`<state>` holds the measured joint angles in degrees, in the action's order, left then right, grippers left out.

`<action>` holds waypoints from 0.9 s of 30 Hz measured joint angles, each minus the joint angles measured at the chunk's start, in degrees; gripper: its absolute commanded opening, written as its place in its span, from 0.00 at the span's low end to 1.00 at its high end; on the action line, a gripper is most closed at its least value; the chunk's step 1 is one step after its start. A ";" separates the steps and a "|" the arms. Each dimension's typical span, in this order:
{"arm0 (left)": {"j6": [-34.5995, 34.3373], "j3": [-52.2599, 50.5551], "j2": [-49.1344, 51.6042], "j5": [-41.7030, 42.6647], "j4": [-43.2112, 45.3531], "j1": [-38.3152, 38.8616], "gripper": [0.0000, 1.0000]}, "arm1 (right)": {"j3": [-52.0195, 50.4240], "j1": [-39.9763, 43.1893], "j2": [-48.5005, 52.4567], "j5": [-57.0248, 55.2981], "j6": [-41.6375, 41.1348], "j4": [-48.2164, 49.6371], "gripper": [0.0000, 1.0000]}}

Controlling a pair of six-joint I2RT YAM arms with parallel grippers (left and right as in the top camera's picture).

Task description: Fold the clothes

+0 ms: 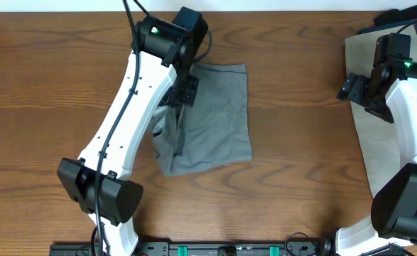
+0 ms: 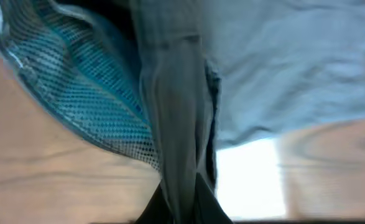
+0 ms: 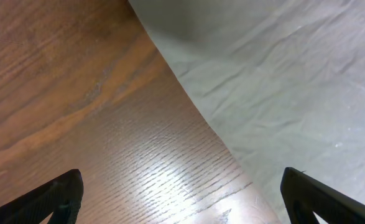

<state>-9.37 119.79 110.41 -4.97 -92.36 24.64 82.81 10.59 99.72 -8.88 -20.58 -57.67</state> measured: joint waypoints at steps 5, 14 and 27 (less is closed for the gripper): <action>-2.97 -0.09 -0.31 -3.82 0.00 -1.25 0.06 | 0.00 0.00 0.00 0.00 0.00 0.04 0.99; -5.49 -0.20 -7.78 -4.90 0.00 -1.73 0.06 | 0.00 0.00 0.00 0.00 0.02 0.04 0.99; -5.95 -1.09 -17.70 -4.87 0.02 -6.25 0.06 | 0.00 0.00 0.00 0.00 0.00 0.04 0.99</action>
<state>-15.31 118.69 92.71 -9.85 -92.33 18.39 82.81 10.59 99.72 -8.88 -20.58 -57.63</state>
